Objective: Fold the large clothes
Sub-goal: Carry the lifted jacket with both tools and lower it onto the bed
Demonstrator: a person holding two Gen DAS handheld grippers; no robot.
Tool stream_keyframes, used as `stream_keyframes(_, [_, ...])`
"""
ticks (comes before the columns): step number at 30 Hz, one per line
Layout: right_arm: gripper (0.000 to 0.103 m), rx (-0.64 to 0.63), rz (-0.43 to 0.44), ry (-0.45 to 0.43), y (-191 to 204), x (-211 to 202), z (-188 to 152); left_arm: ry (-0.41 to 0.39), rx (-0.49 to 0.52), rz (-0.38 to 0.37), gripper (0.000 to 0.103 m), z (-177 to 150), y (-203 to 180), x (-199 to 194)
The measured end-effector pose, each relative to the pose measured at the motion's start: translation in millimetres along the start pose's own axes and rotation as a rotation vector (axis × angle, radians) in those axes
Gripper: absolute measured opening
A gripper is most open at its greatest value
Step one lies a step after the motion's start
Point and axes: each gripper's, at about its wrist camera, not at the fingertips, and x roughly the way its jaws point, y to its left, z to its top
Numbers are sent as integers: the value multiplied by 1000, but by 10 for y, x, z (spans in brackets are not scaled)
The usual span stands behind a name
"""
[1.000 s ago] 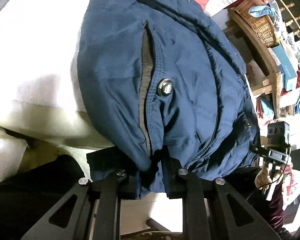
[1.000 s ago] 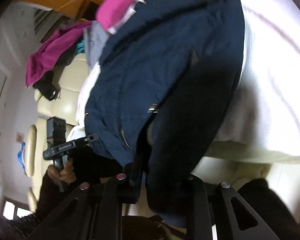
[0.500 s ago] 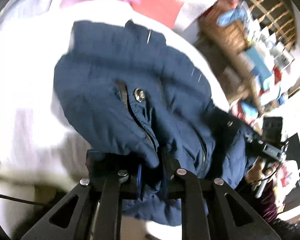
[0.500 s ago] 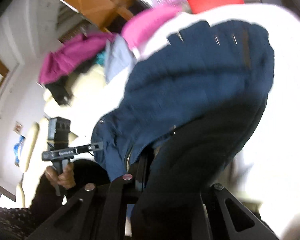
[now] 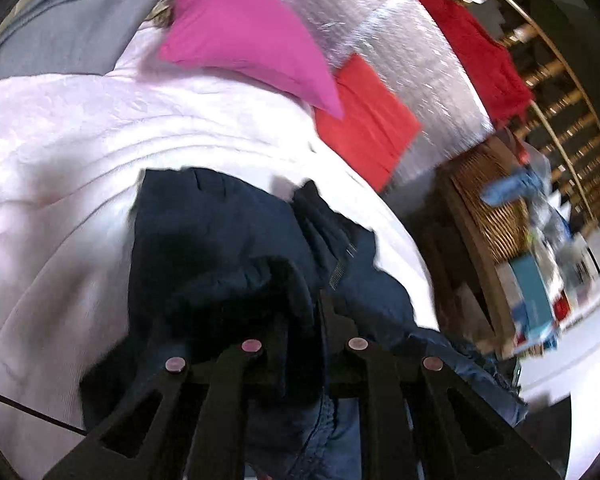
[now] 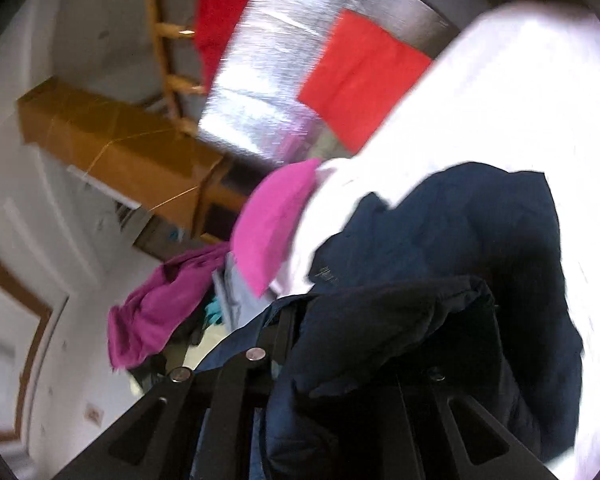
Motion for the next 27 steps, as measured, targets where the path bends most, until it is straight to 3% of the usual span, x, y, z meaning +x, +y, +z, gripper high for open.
stream_keyframes(4, [12, 129, -59, 58, -342, 360, 223, -39, -50, -5, 13, 116, 217, 308])
stream_keyframes(8, [13, 171, -76, 107, -400, 566, 360, -34, -96, 20, 14, 268, 306, 469])
stream_keyframes(16, [14, 305, 10, 148, -525, 772, 552, -52, -127, 9, 21, 426, 400, 546])
stream_keyframes(19, [14, 371, 99, 163, -594, 749, 562, -82, -140, -30, 32, 456, 430, 490])
stream_keyframes(21, [14, 402, 130, 180, -583, 773, 555, -97, -151, -68, 51, 459, 431, 484])
stream_keyframes(23, [15, 377, 131, 201, -521, 767, 557, -121, -136, -79, 64, 459, 382, 459])
stream_keyframes(27, [18, 228, 50, 231, -221, 705, 594, -148, -121, -82, 72, 475, 335, 427])
